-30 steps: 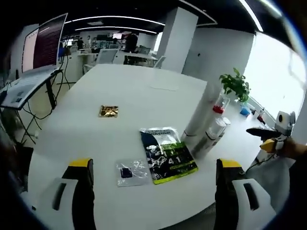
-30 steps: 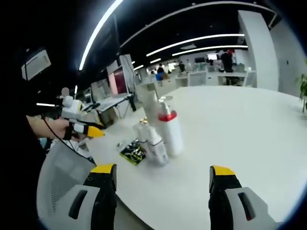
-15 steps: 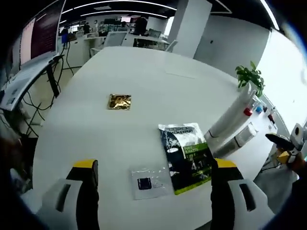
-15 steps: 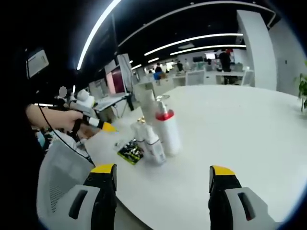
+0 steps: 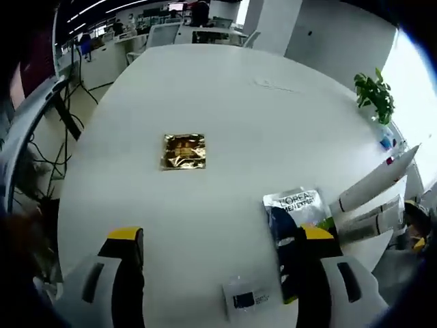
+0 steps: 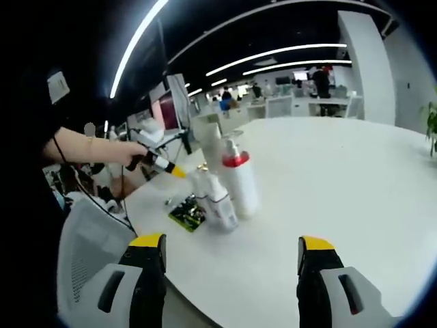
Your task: Arrange the skincare products in the storage area until every visible bottle or jar stands upright without overlapping.
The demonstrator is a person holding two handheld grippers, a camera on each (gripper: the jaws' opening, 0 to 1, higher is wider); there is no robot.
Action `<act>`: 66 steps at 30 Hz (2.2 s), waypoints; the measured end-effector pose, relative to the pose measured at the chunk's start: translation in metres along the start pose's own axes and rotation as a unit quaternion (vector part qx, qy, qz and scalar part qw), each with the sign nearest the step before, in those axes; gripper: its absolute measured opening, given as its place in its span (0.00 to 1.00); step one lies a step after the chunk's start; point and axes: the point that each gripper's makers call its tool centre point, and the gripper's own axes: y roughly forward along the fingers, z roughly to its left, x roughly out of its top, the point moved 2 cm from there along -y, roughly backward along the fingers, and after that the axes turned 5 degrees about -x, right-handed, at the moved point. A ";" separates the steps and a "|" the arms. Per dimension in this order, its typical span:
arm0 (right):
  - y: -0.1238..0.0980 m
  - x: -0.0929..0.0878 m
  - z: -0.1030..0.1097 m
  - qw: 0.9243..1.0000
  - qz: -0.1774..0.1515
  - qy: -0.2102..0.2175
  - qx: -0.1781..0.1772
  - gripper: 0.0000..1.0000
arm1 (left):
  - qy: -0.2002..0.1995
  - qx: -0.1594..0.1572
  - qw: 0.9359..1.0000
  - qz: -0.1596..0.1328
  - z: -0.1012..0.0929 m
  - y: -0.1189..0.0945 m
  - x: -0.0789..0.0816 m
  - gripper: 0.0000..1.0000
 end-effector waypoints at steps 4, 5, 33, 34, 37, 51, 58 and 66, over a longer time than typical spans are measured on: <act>0.001 -0.002 0.000 1.000 0.004 0.000 -0.001 0.82 | -0.030 0.004 1.000 0.001 0.007 0.008 0.014 0.82; 0.001 -0.002 0.000 1.000 0.005 -0.001 -0.002 0.82 | -0.033 0.006 0.999 0.000 0.008 0.009 0.018 0.82; -0.001 -0.004 -0.007 1.000 0.015 0.012 -0.022 0.82 | -0.007 0.087 0.996 0.029 0.029 0.049 0.067 0.62; -0.001 -0.004 -0.007 1.000 0.015 0.013 -0.022 0.82 | -0.008 0.087 0.996 0.030 0.031 0.052 0.068 0.61; -0.001 -0.005 -0.007 1.000 0.017 0.016 -0.021 0.81 | -0.001 0.093 0.995 0.033 0.035 0.058 0.072 0.59; 0.000 -0.006 -0.007 0.999 0.023 0.014 -0.024 0.81 | 0.013 0.090 0.994 0.060 0.044 0.073 0.076 0.45; 0.000 -0.008 -0.007 0.999 0.027 0.008 -0.024 0.81 | 0.008 0.085 0.994 0.062 0.042 0.074 0.075 0.34; 0.000 -0.008 -0.007 0.999 0.029 0.004 -0.023 0.81 | 0.012 0.087 0.994 0.067 0.046 0.070 0.075 0.31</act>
